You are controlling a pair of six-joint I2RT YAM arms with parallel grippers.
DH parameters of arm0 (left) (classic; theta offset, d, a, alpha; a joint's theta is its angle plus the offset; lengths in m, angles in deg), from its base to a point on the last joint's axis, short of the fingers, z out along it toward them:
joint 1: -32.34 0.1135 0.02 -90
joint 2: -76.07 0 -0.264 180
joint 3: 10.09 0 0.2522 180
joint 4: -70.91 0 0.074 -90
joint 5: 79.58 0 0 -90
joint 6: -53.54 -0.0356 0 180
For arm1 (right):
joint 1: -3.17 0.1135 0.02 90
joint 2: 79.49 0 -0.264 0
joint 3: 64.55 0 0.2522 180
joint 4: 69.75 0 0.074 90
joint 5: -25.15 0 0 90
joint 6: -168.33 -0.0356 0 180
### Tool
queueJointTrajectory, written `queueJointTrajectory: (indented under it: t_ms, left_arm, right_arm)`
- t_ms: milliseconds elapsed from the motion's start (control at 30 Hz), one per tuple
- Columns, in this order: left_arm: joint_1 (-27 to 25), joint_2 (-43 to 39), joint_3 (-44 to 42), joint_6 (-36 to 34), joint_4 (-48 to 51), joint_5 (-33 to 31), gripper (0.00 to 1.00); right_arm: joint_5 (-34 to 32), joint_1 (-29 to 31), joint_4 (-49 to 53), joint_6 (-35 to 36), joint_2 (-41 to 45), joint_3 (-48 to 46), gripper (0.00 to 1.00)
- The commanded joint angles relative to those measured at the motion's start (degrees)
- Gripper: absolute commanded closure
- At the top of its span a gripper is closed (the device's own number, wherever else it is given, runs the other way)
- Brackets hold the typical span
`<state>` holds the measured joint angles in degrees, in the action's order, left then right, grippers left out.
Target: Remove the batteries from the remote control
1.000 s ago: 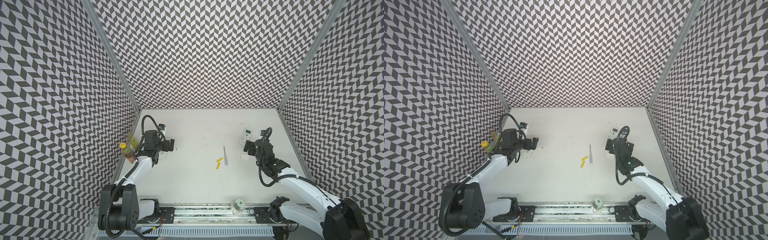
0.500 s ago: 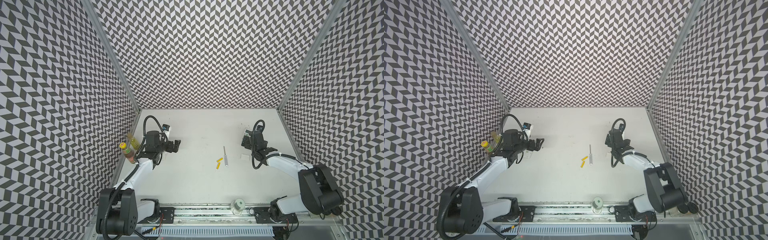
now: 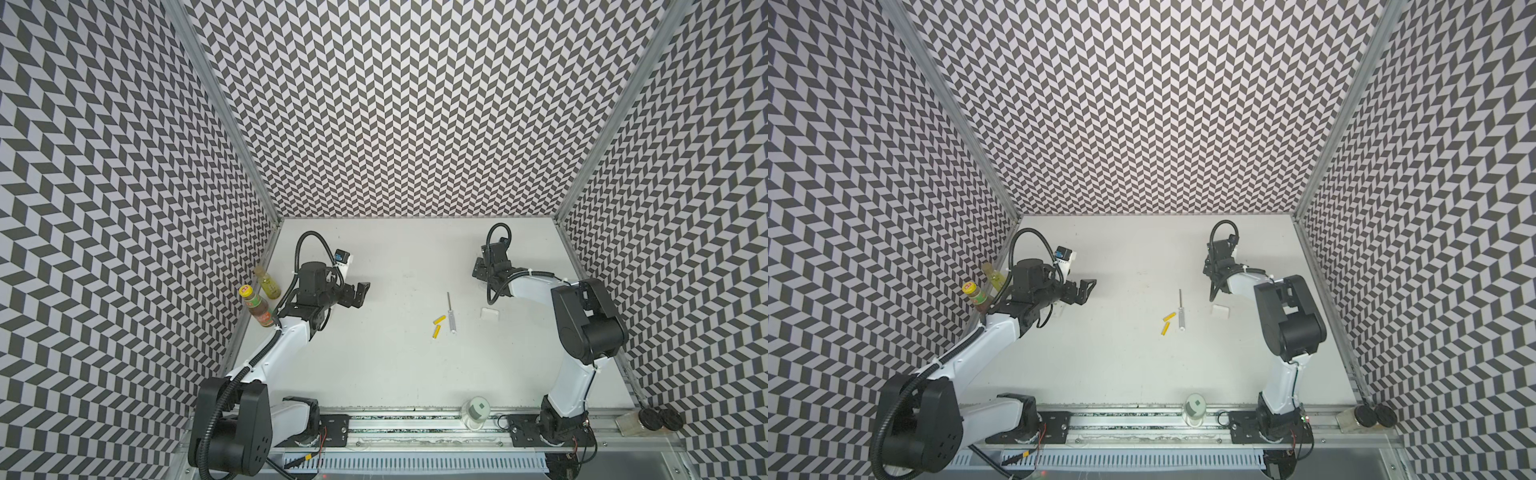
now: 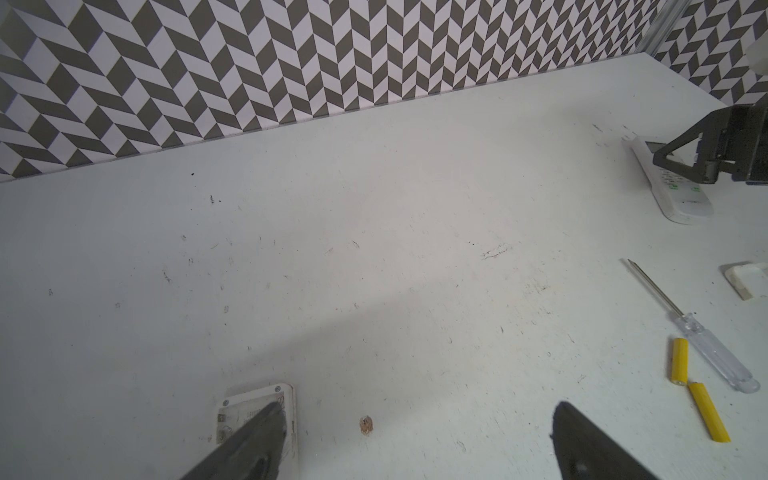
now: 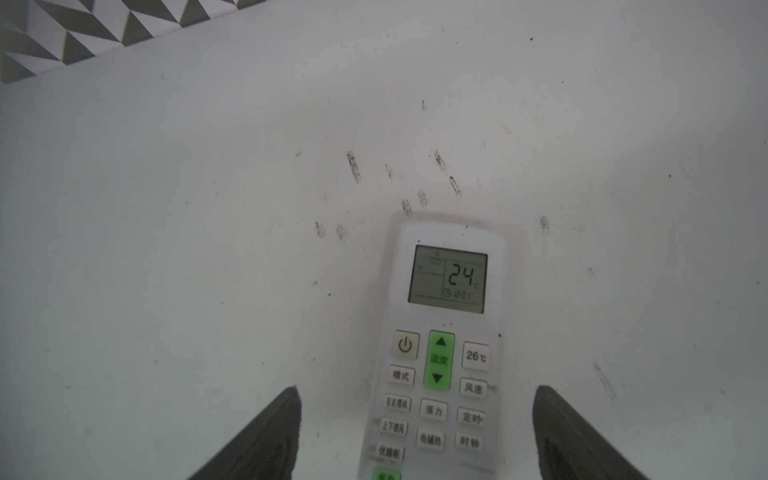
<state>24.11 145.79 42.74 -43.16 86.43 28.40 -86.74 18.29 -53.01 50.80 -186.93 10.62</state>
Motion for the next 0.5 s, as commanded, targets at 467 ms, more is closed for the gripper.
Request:
queueJointTrajectory:
  t_ms: [467]
  left_arm:
    - [-0.7, -1.4, 0.9, -1.2, -0.1, -1.1, 0.00]
  right_arm:
    - [3.1, -2.8, 1.3, -0.2, -7.5, 6.2, 0.32]
